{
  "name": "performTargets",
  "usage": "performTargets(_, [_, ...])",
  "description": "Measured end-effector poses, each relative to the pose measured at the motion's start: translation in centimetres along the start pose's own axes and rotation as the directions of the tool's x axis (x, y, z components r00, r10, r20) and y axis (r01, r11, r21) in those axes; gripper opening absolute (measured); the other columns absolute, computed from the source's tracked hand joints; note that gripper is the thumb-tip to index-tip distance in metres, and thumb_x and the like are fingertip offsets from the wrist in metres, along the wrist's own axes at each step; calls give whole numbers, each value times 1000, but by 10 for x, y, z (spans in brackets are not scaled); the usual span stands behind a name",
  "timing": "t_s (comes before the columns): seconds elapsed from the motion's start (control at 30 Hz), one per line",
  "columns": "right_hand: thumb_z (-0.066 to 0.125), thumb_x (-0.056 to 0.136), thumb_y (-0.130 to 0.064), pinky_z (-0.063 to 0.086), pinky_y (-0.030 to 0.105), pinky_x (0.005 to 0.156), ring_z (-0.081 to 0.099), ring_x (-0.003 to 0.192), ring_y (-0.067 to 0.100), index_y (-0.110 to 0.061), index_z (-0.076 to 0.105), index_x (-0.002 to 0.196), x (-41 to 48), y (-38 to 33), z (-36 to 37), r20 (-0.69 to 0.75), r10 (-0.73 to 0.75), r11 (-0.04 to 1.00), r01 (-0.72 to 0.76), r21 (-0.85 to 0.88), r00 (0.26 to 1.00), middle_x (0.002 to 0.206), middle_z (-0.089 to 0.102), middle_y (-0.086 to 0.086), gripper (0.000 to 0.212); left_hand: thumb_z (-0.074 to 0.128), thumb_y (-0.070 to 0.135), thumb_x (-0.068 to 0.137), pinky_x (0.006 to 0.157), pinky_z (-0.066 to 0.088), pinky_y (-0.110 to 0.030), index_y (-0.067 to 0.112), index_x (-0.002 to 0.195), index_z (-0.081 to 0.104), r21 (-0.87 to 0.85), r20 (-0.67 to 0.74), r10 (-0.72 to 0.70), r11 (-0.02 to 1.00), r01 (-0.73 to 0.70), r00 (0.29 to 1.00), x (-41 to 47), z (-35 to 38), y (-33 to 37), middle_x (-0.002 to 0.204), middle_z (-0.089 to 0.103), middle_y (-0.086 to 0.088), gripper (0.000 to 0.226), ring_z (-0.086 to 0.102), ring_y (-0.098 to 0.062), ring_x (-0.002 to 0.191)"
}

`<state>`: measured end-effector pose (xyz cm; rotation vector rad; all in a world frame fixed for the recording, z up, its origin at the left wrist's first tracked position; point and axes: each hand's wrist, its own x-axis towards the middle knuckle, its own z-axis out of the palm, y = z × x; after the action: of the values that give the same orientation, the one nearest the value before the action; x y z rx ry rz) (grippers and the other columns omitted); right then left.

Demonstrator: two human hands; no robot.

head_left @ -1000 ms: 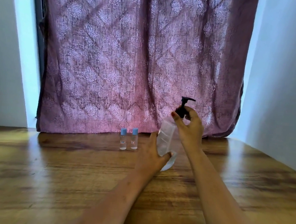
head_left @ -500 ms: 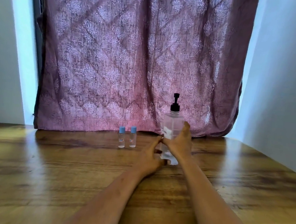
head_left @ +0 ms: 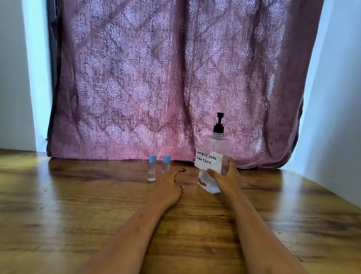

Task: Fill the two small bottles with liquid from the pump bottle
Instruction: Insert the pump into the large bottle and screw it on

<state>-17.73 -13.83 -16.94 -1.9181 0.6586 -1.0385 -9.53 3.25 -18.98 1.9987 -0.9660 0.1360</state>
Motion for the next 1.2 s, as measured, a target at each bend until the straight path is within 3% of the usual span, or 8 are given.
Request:
performTargets(0.2, [76,76,-26,42,40,97,48,123,30,-11,31,141,18,5,11,28,-12,1000,12,3,1000,137,49,13,81,59,17,80,101,44,-42,32,128,49,78,32,32,996,-35,999,8,1,-4,135,51,3,50,48,-25,121])
performTargets(0.27, [76,76,-22,47,38,90,55,115,26,-11,38,137,23,9,10,101,14,995,-24,96,995,133,53,11,73,58,18,82,101,44,-42,31,131,46,103,44,48,993,-52,998,10,4,-4,137,49,1,52,48,-25,121])
performTargets(0.4, [69,78,0,54,22,61,62,89,11,-9,46,125,16,6,-1,354,33,915,-171,366,934,113,62,6,54,58,17,83,102,42,-37,24,138,41,100,34,105,989,-108,994,9,8,0,140,47,-1,58,48,-24,123])
performTargets(0.5, [66,78,6,53,26,62,61,90,11,-11,47,125,13,2,-5,445,28,901,-215,376,895,116,60,7,54,60,21,84,104,41,-45,23,142,31,102,38,101,989,-105,994,7,9,4,146,40,-3,66,45,-26,127])
performTargets(0.7, [72,77,-11,49,26,66,59,97,12,-20,43,127,7,-3,-3,392,-17,919,-141,369,920,115,60,0,58,62,25,83,101,43,-47,20,144,26,82,27,96,992,-98,995,3,8,9,145,40,-5,71,46,-27,125])
performTargets(0.8, [76,75,-24,55,35,79,60,106,20,-22,47,126,8,-4,3,313,-42,937,-71,341,949,118,61,2,59,60,25,84,104,41,-43,25,147,19,88,32,129,987,-131,991,0,8,12,148,37,-2,75,45,-25,127])
performTargets(0.97, [76,73,-36,52,22,72,60,103,16,-19,47,126,8,-2,10,232,-95,967,34,252,968,121,62,3,62,58,20,83,104,35,-35,24,147,20,132,85,167,975,-177,982,-1,10,12,150,32,-2,74,35,-23,135])
performTargets(1.2, [72,78,-35,50,28,79,58,99,15,-18,42,131,11,-2,15,183,-127,979,93,184,975,125,59,4,64,63,26,79,111,33,-38,22,148,18,162,124,157,971,-176,980,3,14,8,152,27,-1,83,28,-21,139])
